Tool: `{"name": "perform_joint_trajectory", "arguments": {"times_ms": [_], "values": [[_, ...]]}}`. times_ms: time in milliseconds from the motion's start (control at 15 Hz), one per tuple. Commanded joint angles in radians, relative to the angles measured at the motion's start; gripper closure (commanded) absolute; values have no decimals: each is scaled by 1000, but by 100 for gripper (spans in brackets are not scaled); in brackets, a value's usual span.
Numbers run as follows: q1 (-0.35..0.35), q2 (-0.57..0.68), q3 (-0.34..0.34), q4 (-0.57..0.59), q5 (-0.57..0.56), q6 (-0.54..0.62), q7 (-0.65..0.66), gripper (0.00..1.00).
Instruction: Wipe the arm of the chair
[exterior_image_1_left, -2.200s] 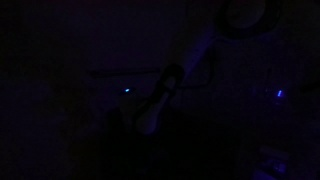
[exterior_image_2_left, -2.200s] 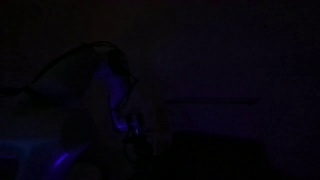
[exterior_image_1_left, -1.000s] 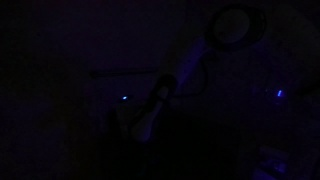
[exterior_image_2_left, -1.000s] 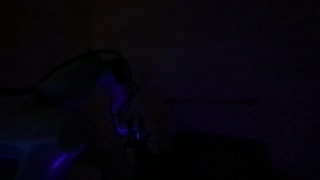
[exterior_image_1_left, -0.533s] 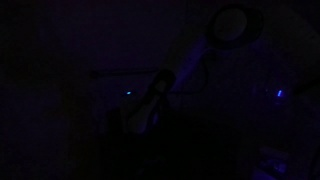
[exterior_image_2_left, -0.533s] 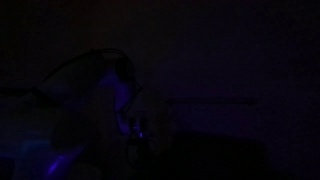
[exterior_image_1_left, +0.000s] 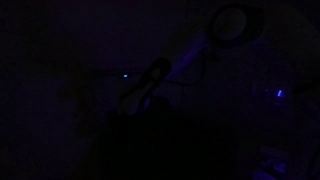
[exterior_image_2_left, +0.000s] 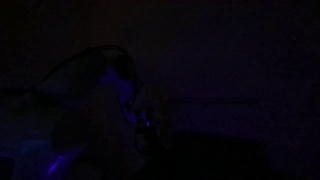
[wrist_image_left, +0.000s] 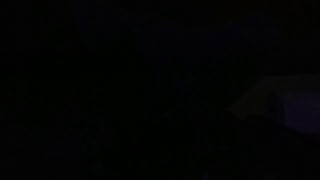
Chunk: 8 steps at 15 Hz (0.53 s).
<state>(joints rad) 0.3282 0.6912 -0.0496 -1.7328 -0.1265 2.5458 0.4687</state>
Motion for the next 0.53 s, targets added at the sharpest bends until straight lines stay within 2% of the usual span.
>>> {"name": "perform_joint_trajectory", "arguments": {"times_ms": [0, 133, 467], "values": [[31, 48, -41, 134, -33, -63, 20, 92], [42, 117, -50, 213, -46, -100, 28, 92], [21, 320, -3, 371, 4, -152, -16, 92]]}}
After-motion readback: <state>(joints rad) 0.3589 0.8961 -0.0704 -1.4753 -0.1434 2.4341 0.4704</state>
